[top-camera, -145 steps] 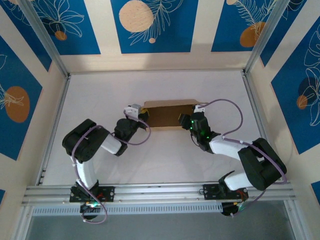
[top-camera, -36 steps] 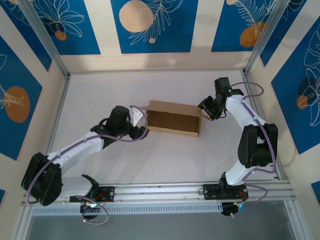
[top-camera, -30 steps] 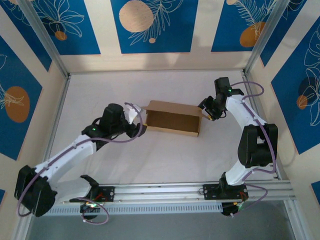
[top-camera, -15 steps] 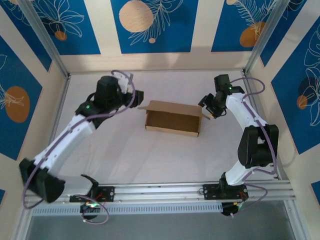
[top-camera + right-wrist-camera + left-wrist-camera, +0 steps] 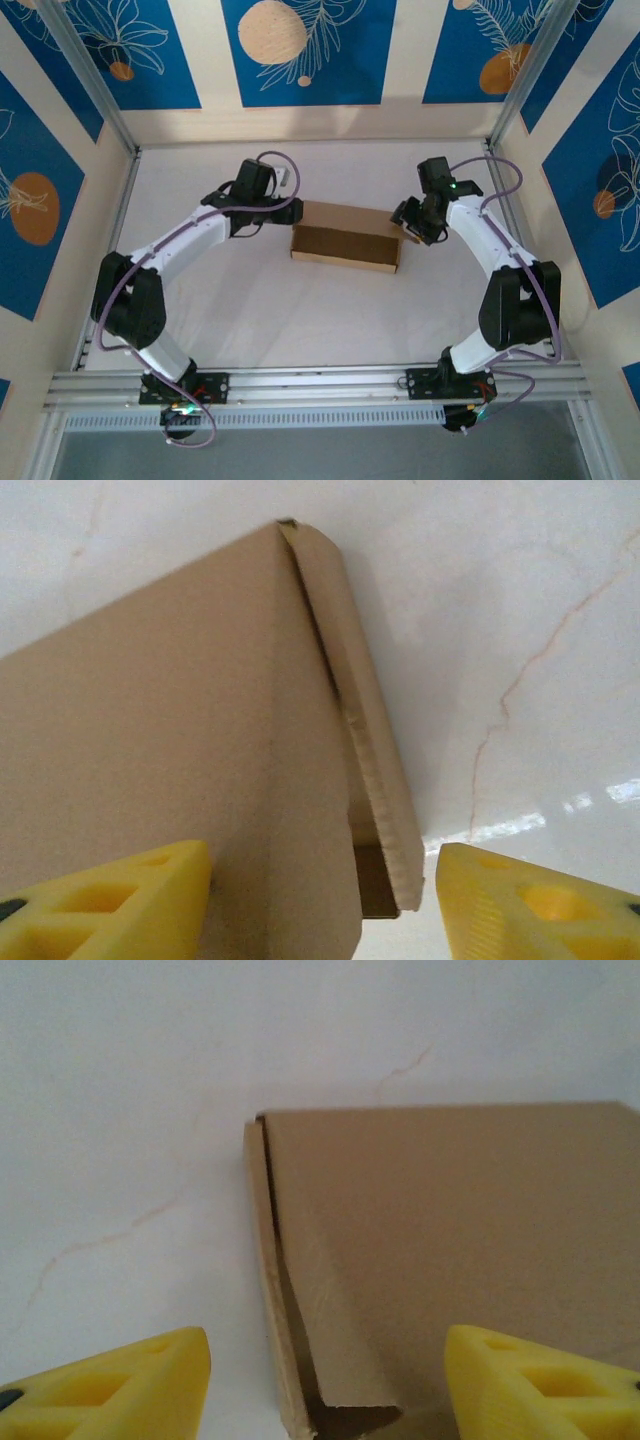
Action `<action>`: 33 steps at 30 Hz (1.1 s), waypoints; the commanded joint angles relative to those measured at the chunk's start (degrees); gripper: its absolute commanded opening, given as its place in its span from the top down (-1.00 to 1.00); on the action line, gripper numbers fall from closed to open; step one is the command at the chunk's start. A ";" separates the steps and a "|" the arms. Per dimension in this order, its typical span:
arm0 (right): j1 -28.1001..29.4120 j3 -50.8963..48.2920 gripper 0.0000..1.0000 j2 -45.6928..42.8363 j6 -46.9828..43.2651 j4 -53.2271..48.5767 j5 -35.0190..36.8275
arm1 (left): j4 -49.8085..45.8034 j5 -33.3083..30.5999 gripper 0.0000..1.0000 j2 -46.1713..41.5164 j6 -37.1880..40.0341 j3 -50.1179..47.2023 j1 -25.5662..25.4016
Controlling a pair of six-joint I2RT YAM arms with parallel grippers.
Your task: Fold the paper box
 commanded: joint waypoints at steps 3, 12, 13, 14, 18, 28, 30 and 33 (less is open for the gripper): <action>1.29 -3.26 -0.24 0.62 -1.04 0.07 2.97 | 3.62 1.41 -0.25 -0.15 -3.10 -5.88 -1.26; 1.42 -5.68 -0.20 2.08 -1.12 1.53 3.17 | 4.96 -1.66 -0.26 0.22 -3.23 -10.34 -2.11; 1.46 -5.56 -0.17 1.85 -1.42 1.62 3.29 | 4.84 -2.65 -0.26 -0.05 -2.43 -10.11 -2.05; 1.35 -5.55 -0.14 1.70 -1.71 1.85 3.32 | 4.68 -3.65 -0.26 -0.23 -1.79 -9.80 -2.05; 0.44 -5.90 -0.06 2.08 -3.53 3.54 0.78 | 5.47 -4.54 -0.28 1.77 1.90 -8.09 -2.02; -0.34 -7.34 0.07 6.38 -5.93 6.81 -3.43 | 9.09 0.22 -0.26 8.33 1.91 -7.63 -1.88; -0.65 -7.90 0.11 6.91 -5.56 7.37 -3.76 | 9.56 0.05 -0.23 9.19 1.73 -7.91 -1.85; -1.02 -8.57 0.28 7.79 -5.23 8.15 -4.22 | 10.27 0.56 -0.12 10.25 1.05 -8.50 -1.72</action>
